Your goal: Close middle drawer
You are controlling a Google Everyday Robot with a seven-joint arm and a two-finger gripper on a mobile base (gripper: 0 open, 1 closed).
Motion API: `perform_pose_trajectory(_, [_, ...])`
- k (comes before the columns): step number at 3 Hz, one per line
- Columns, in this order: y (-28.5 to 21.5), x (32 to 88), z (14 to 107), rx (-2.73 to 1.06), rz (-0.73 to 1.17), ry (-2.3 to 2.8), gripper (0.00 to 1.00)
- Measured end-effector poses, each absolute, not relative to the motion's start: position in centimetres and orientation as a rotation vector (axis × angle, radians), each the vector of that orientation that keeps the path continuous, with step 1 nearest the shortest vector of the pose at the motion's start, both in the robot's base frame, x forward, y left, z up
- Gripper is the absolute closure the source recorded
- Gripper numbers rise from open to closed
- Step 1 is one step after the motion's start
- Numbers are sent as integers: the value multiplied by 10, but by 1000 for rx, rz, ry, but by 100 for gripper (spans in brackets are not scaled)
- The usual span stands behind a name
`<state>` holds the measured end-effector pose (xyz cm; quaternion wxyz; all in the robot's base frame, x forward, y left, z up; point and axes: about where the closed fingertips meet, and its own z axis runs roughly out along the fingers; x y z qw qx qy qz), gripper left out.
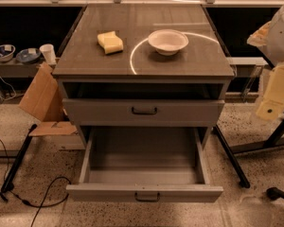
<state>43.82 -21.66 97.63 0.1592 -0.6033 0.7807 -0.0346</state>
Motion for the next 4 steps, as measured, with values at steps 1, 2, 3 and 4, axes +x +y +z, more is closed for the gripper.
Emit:
perform_pose_trajectory(1, [-216,438,978,-1722,-100,2222,0])
perform_pose_trajectory(2, [-208,432,968,-1745,-63,2180,0])
perform_pose_trajectory(3, [-197,423,946,-1751,-12,2140,0])
perform_pose_trajectory(4, [-192,415,880,-1720,61,2137,0])
